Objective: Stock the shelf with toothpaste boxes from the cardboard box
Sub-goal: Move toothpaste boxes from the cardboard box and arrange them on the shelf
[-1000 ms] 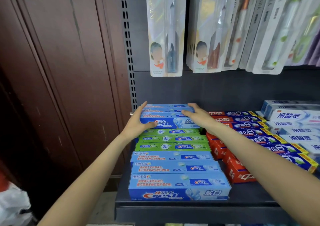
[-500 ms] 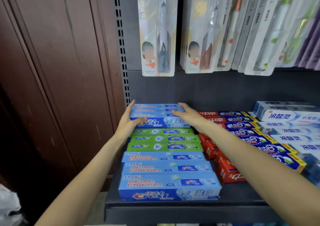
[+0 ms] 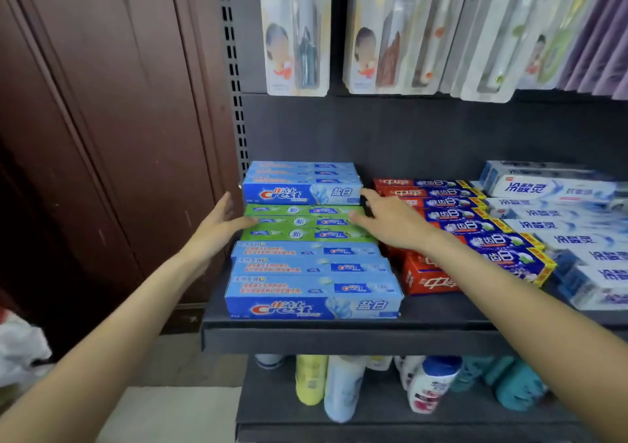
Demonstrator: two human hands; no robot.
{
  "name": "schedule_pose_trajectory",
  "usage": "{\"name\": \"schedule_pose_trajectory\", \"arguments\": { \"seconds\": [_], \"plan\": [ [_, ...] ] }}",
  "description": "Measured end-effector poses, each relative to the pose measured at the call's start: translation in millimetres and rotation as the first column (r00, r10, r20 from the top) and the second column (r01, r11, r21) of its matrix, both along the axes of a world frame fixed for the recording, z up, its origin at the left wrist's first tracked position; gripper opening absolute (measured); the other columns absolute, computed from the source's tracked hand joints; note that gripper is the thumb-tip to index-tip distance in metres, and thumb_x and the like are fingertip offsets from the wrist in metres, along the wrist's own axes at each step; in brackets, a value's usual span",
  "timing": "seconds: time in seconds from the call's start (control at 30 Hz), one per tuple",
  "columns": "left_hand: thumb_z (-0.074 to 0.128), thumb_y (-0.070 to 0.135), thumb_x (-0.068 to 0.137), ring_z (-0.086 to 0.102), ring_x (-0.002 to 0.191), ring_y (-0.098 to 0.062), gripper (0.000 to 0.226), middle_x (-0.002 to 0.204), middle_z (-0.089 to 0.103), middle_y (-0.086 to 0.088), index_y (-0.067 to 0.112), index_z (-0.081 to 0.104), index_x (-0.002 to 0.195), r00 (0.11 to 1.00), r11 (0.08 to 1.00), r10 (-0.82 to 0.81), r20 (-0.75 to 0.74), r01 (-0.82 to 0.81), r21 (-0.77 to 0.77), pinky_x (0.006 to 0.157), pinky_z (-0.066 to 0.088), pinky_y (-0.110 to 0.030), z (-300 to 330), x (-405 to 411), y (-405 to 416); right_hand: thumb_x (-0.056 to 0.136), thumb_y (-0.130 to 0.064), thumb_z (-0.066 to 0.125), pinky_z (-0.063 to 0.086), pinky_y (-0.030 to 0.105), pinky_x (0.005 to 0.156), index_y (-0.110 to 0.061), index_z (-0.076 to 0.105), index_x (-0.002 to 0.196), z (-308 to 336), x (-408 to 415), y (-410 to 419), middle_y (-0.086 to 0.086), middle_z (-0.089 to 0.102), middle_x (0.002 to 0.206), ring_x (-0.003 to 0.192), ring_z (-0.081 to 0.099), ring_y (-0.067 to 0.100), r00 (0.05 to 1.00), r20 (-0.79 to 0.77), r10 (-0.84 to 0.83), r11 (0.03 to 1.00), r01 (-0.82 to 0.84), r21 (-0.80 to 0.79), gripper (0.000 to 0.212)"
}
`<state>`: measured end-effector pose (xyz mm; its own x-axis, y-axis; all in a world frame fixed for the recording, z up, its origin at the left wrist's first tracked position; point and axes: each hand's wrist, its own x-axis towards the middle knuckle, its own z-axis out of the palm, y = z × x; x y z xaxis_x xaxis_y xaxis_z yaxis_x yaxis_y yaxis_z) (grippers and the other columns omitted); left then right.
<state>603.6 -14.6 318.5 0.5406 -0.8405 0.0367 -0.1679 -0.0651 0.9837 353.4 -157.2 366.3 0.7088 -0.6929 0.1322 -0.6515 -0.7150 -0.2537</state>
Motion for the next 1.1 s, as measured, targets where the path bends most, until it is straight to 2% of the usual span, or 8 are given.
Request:
{"name": "schedule_pose_trajectory", "arguments": {
  "seconds": [0.1, 0.2, 0.4, 0.5, 0.6, 0.8, 0.93, 1.1],
  "plan": [
    [0.067, 0.01, 0.082, 0.067, 0.094, -0.005, 0.084, 0.129, 0.056, 0.009, 0.022, 0.017, 0.149, 0.989, 0.993, -0.119, -0.085, 0.118, -0.01, 0.075, 0.054, -0.025, 2, -16, 4, 0.097, -0.054, 0.023, 0.011, 0.05, 0.115, -0.008, 0.016, 0.148, -11, 15, 10, 0.016, 0.054, 0.132, 0.136, 0.031, 0.036, 0.987, -0.155, -0.043, 0.999, 0.038, -0.037, 0.069],
    [0.06, 0.005, 0.087, 0.07, 0.089, -0.025, 0.061, 0.113, 0.066, -0.004, 0.028, 0.033, 0.137, 0.984, 0.986, -0.164, -0.069, 0.166, 0.026, 0.07, 0.057, -0.036, 9, -25, 1, 0.097, -0.054, 0.018, -0.005, 0.053, 0.115, -0.011, 0.009, 0.15, -16, 26, 19, 0.018, 0.04, 0.145, 0.143, 0.007, 0.041, 0.967, -0.242, -0.086, 0.996, 0.074, -0.056, 0.069],
    [0.054, 0.002, 0.091, 0.069, 0.077, -0.018, 0.052, 0.103, 0.065, -0.001, 0.035, 0.031, 0.124, 0.984, 0.99, -0.138, -0.116, 0.14, 0.01, 0.057, 0.057, -0.027, 14, -31, 4, 0.098, -0.054, 0.02, -0.002, 0.05, 0.116, -0.015, 0.01, 0.15, -14, 29, 32, 0.029, 0.018, 0.151, 0.142, 0.015, 0.038, 0.979, -0.19, -0.068, 0.996, 0.056, -0.068, 0.066],
    [0.052, 0.003, 0.092, 0.069, 0.078, -0.018, 0.056, 0.106, 0.064, -0.003, 0.034, 0.029, 0.133, 0.981, 0.988, -0.151, -0.118, 0.153, 0.012, 0.057, 0.056, -0.026, 14, -30, 4, 0.095, -0.06, 0.017, -0.003, 0.051, 0.116, -0.014, 0.02, 0.148, -15, 14, 35, 0.017, 0.031, 0.15, 0.139, 0.028, 0.029, 0.976, -0.218, -0.013, 0.991, -0.016, -0.129, 0.071],
    [0.051, 0.004, 0.093, 0.069, 0.078, -0.016, 0.059, 0.105, 0.064, -0.002, 0.03, 0.025, 0.14, 0.983, 0.988, -0.152, -0.099, 0.154, 0.021, 0.055, 0.056, -0.025, 14, -29, 4, 0.094, -0.061, 0.017, 0.002, 0.049, 0.116, -0.016, 0.028, 0.144, -12, -7, 31, 0.004, 0.042, 0.145, 0.136, 0.034, 0.019, 0.983, -0.184, 0.01, 0.996, -0.026, -0.083, 0.067],
    [0.049, 0.004, 0.094, 0.068, 0.08, -0.016, 0.056, 0.107, 0.063, -0.001, 0.028, 0.026, 0.139, 0.982, 0.987, -0.16, -0.096, 0.162, 0.015, 0.055, 0.055, -0.023, 14, -30, 3, 0.094, -0.06, 0.011, -0.006, 0.047, 0.117, -0.01, 0.012, 0.15, -7, -15, 30, 0.005, 0.028, 0.154, 0.145, 0.013, 0.022, 0.958, -0.284, -0.031, 0.999, 0.022, -0.033, 0.075],
    [0.049, 0.005, 0.095, 0.069, 0.085, -0.021, 0.046, 0.111, 0.065, -0.005, 0.026, 0.034, 0.133, 0.985, 0.99, -0.138, -0.104, 0.14, 0.009, 0.059, 0.057, -0.028, 10, -29, 3, 0.092, -0.065, 0.01, -0.008, 0.043, 0.117, -0.008, 0.004, 0.15, -11, -6, 37, 0.009, 0.035, 0.15, 0.146, 0.005, 0.029, 0.956, -0.293, -0.031, 0.999, 0.042, 0.033, 0.082],
    [0.047, 0.004, 0.095, 0.067, 0.081, -0.02, 0.036, 0.098, 0.063, 0.004, 0.033, 0.035, 0.113, 0.987, 0.996, -0.089, -0.136, 0.088, -0.013, 0.066, 0.055, -0.033, 9, -29, 0, 0.092, -0.065, 0.015, -0.001, 0.044, 0.117, -0.005, 0.005, 0.15, -16, 17, 40, 0.021, 0.021, 0.153, 0.144, 0.009, 0.037, 0.96, -0.266, -0.09, 0.995, 0.097, 0.016, 0.084]
  ]
}}
